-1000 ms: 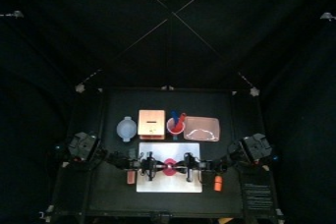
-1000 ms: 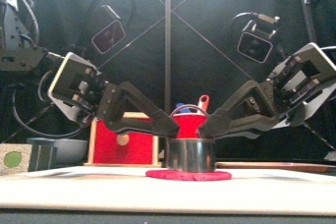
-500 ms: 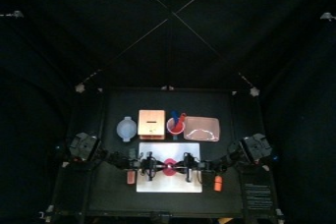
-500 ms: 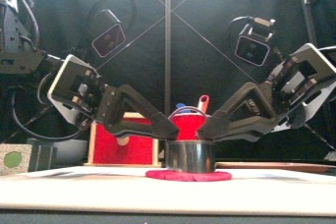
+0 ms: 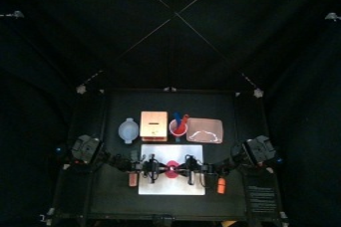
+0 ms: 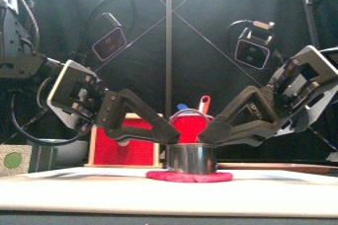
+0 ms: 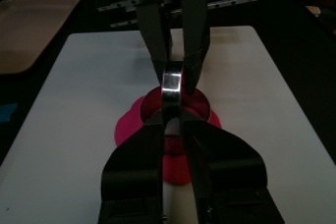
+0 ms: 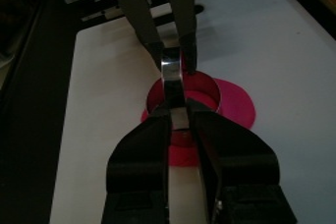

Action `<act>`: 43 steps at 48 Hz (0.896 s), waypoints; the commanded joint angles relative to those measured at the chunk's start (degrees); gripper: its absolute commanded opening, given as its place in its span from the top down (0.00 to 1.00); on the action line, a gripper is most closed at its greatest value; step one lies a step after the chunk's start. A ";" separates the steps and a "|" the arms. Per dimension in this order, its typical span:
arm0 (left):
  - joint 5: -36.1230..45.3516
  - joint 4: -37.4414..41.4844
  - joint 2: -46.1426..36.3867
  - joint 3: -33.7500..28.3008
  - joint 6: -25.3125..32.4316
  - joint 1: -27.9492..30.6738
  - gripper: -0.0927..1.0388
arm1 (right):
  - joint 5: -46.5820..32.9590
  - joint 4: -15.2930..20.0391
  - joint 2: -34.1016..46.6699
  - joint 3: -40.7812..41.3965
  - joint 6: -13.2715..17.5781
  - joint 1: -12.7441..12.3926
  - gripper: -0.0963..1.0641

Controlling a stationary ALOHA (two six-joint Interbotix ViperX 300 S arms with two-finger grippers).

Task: Get the cutter from the drawer then cut the dough then place the extra dough in the bowl
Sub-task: Cut the dough

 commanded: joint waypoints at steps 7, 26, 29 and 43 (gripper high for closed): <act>2.02 0.44 0.44 -0.35 -0.53 -0.88 0.53 | 2.11 0.44 1.67 -0.18 0.62 -0.18 0.56; 3.25 -0.70 1.67 -0.53 -0.62 -0.88 0.53 | 3.08 0.44 2.72 -0.79 0.70 -0.35 0.56; 3.25 -0.79 1.67 -0.44 -0.62 -0.79 0.53 | 3.16 0.44 2.81 -0.79 0.70 -0.35 0.56; 4.48 -0.97 1.76 -0.18 -1.85 -0.44 0.53 | 4.48 0.53 3.52 -0.70 0.62 -1.32 0.56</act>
